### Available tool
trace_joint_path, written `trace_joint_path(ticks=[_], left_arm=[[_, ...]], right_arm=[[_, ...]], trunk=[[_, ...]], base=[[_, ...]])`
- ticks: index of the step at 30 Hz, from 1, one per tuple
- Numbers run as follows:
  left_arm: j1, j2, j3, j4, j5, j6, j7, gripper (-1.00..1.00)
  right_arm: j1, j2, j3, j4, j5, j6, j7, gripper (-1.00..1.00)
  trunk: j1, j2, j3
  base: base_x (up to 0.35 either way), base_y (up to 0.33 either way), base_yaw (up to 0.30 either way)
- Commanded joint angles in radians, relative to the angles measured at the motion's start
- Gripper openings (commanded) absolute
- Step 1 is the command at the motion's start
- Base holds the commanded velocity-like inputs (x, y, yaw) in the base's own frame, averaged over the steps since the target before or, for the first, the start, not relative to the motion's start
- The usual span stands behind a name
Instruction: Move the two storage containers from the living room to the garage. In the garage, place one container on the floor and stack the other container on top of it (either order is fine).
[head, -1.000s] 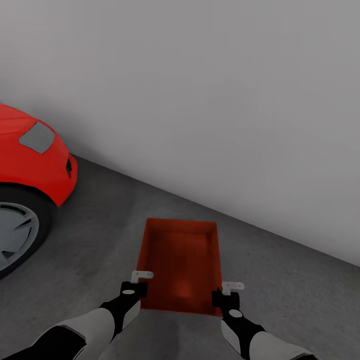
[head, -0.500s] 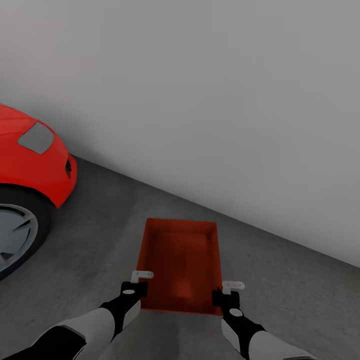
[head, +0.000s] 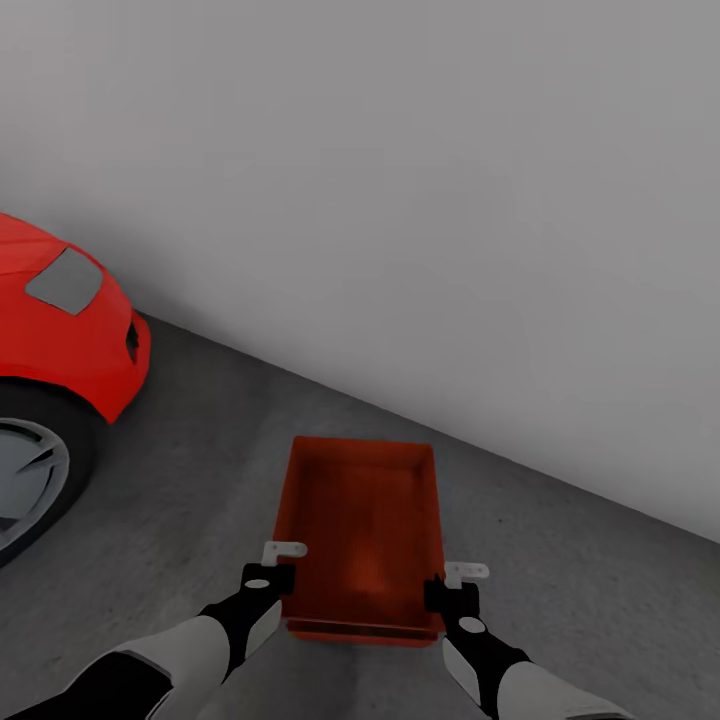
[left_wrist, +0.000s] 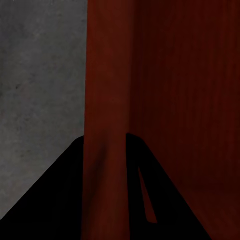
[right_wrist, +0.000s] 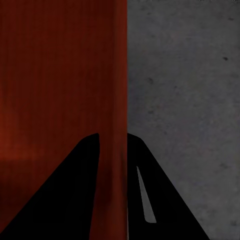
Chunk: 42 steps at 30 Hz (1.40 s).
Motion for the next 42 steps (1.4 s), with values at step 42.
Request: trace_joint_path(ticks=[42], left_arm=[[0.0,-0.002,0.041,0.002,0.017,0.0,0.005,-1.0]], right_arm=[[-0.001,0.001,-0.031,-0.003,0.018,-0.007,-0.004,-1.0]], trunk=[[0.0,0.0,-0.001]], base=[[-0.02,-0.031,0.005]])
